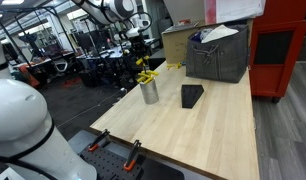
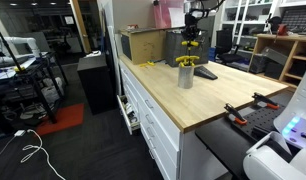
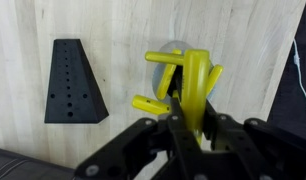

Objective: Remove the wrench from the black stand and put it in the silver holder.

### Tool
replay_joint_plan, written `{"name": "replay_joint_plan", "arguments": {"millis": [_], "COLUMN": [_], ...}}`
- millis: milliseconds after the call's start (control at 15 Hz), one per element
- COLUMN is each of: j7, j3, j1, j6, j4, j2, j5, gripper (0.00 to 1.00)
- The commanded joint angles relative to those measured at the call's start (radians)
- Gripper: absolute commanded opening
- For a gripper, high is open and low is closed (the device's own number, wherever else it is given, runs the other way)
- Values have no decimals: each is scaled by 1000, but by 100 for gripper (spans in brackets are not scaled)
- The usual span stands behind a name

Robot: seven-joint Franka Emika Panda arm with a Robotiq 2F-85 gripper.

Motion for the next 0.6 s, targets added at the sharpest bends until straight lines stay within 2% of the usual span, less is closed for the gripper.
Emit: {"name": "replay_joint_plan", "arguments": {"millis": [0, 533], "j7": [-4, 72], "j3": [5, 5], "j1": [4, 22], "j6": [39, 66], "j4": [-2, -6], "j2": [8, 54], "j5": [23, -6], "gripper": [6, 6]}}
